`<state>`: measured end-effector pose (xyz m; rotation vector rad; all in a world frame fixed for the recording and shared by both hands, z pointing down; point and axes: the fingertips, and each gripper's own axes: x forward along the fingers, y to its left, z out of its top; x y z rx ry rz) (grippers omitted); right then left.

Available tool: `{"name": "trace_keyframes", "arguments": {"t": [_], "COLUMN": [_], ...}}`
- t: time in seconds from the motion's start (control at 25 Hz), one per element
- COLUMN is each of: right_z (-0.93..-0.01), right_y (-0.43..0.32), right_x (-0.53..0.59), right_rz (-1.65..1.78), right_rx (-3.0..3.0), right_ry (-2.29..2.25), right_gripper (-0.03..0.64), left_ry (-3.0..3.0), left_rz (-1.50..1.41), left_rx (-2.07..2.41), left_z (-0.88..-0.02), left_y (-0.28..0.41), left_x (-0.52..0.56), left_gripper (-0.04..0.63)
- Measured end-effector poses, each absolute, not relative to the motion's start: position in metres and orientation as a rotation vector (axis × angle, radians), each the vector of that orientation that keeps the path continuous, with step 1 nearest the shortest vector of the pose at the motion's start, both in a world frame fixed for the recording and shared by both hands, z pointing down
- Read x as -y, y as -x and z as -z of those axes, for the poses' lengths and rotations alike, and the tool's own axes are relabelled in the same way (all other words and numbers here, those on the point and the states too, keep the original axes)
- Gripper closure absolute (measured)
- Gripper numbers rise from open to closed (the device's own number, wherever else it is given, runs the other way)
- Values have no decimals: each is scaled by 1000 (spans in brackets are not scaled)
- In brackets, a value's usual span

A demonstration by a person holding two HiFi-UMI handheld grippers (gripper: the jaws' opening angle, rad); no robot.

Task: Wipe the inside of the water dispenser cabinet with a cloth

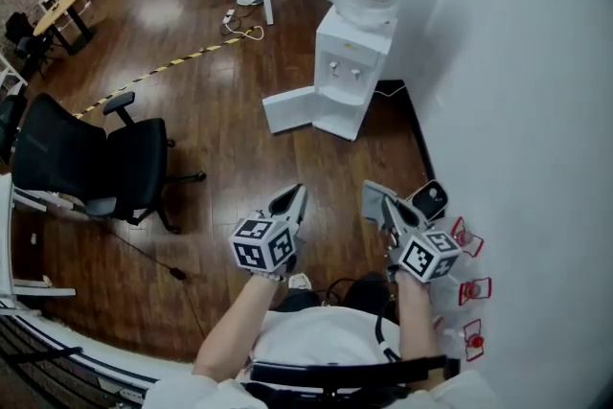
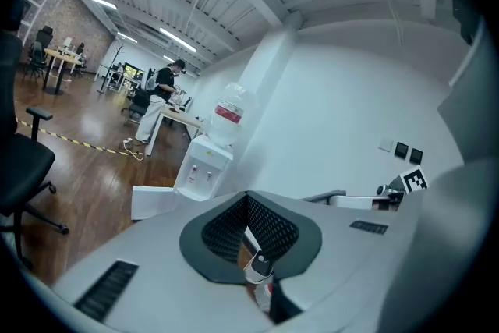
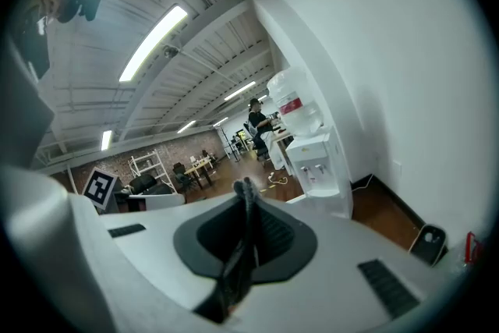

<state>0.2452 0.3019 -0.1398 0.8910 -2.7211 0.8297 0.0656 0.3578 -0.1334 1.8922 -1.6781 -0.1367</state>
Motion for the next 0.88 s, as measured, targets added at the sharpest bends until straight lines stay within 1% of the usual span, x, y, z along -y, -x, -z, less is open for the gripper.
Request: {"name": "trace_keyframes", "arguments": {"t": [0.2,0.36,0.6,0.88], "right_z": [126,117,91,48], "right_y": [-213,-198,-173,-114], "right_x": [-302,-278,-207,-110], "right_rz": [-872,-925,-998,-1082], "right_rx": [2702,2687,2670,2634], "right_ry": [-909,-945,-987,-997], "right_gripper": [600,600,600,600], "left_ry": [-1923,-1935,-1918,-1914], "left_rz": [102,80,80,11], "left_rx": [1637,1615,1598,1565], "left_z": [126,117,100,72], "left_y": [-45,-33,-3,44], "left_x": [-339,-309,-237,-130], "left_gripper": [597,597,598,598]}}
